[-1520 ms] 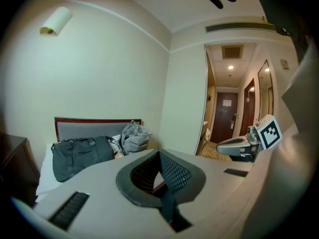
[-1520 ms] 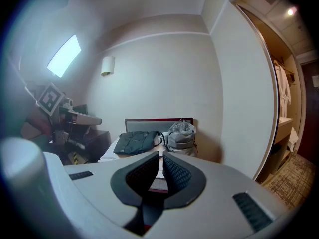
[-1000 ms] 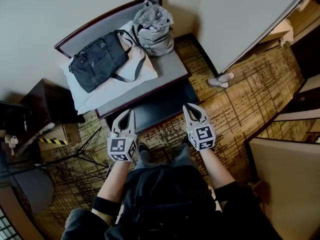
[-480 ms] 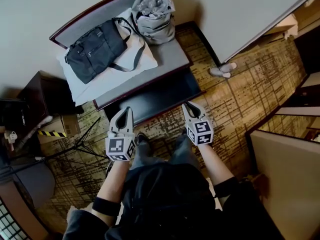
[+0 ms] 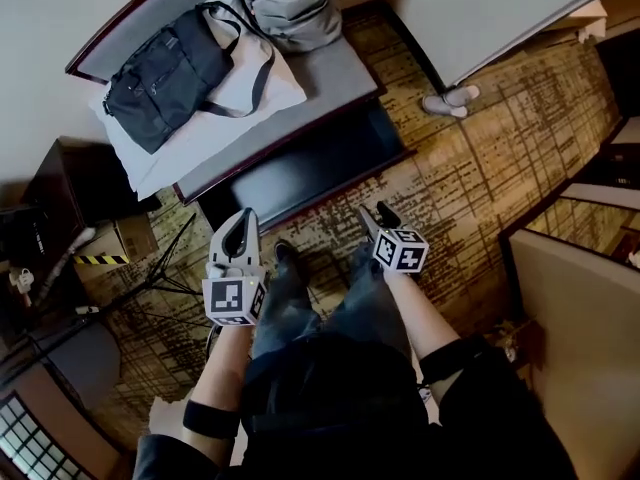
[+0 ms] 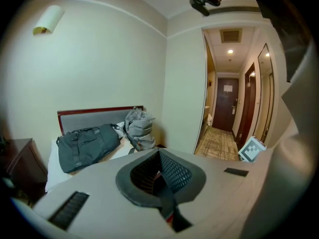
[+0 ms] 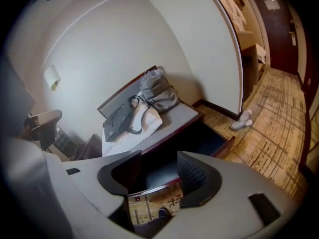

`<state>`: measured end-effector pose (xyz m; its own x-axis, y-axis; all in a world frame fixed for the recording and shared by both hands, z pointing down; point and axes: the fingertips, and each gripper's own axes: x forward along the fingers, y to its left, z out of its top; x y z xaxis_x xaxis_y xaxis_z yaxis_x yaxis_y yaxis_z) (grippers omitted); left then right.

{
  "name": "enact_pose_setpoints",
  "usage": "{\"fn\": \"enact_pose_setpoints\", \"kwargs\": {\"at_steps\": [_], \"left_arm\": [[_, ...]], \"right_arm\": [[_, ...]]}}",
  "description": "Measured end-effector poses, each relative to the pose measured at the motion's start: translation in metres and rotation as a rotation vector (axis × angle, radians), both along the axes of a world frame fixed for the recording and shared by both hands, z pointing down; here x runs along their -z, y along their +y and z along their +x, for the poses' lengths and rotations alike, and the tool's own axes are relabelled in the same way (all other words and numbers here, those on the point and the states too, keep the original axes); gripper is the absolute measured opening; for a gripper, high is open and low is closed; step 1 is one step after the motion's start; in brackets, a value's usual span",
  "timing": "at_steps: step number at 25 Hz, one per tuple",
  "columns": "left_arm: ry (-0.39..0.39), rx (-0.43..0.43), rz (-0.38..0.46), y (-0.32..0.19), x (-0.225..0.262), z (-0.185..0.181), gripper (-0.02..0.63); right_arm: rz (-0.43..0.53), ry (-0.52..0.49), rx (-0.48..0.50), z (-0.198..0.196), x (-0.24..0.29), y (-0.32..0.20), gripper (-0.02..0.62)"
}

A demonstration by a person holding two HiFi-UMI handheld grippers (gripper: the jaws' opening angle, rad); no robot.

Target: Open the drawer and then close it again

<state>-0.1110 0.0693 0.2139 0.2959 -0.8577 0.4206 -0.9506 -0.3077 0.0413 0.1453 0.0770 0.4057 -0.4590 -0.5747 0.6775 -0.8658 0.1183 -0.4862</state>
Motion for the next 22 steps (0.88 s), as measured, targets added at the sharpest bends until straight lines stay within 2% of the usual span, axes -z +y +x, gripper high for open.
{"fn": "enact_pose_setpoints", "kwargs": {"at_steps": [5,12,15,17,22], "left_arm": [[-0.012,-0.02,-0.042,-0.006,-0.043,0.013,0.003],[-0.04,-0.08,-0.065,-0.017,-0.117,0.045,0.003],[-0.017,-0.069,-0.079,-0.02,-0.142,0.047,0.003],[0.003,-0.061,-0.091,-0.024,-0.155,0.048,0.003],[-0.033,-0.074,-0.097,-0.021,-0.196,0.041,0.003]], "right_arm": [[-0.119,-0.075,-0.085,0.002,-0.075,0.013,0.256],[-0.242,-0.248,-0.246,0.009,-0.19,0.016,0.255],[-0.271,-0.296,-0.316,0.011,-0.234,0.016,0.255],[-0.279,-0.329,-0.338,0.008,-0.257,0.013,0.255],[-0.296,-0.378,-0.313,-0.002,-0.298,0.013,0.261]]}}
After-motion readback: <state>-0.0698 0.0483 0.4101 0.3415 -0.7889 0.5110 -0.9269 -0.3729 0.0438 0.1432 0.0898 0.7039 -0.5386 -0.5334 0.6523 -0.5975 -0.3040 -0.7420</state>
